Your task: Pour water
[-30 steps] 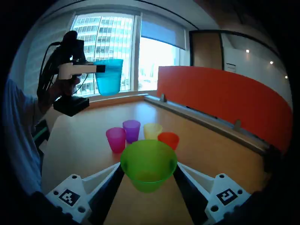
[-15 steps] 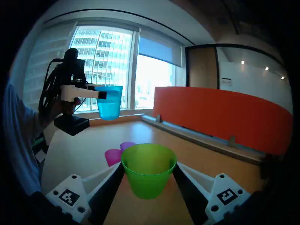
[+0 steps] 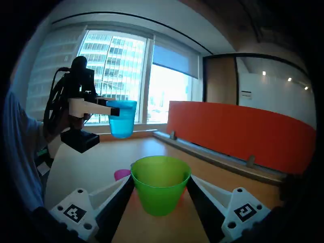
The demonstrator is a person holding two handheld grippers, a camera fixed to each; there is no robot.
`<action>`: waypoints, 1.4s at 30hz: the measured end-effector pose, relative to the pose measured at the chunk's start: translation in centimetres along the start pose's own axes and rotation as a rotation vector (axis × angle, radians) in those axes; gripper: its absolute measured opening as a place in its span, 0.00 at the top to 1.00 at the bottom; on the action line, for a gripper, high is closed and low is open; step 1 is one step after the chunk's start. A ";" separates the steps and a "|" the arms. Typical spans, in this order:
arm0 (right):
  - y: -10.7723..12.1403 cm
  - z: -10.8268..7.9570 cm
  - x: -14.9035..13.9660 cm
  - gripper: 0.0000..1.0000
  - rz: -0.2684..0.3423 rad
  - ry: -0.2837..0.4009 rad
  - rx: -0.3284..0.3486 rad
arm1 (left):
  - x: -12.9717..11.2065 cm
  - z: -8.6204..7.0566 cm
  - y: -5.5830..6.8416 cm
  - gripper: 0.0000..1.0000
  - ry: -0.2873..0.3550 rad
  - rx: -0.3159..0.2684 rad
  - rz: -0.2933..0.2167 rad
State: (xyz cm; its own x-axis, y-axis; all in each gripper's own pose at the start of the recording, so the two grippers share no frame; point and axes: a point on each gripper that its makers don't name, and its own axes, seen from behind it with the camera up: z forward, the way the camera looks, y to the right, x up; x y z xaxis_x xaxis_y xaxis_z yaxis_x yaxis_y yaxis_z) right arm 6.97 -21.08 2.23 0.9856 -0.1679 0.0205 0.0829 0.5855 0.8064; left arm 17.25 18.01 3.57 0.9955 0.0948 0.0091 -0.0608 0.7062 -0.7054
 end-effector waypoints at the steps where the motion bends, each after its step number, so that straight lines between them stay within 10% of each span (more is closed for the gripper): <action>1: -0.1 0.1 0.1 0.09 0.000 0.002 0.004 | 0.1 0.0 -0.1 0.13 0.001 0.002 0.005; 42: -4.9 3.1 3.1 0.09 -0.010 0.062 0.109 | 5.9 -0.5 -0.8 0.13 0.027 0.098 0.343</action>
State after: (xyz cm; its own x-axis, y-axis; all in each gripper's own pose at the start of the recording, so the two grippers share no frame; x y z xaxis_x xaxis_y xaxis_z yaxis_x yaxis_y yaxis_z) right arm 9.17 -26.90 0.19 0.9923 -0.1221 -0.0217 0.0796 0.4935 0.8661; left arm 23.19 17.66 3.85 0.9173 0.3208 -0.2359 -0.3974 0.7003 -0.5930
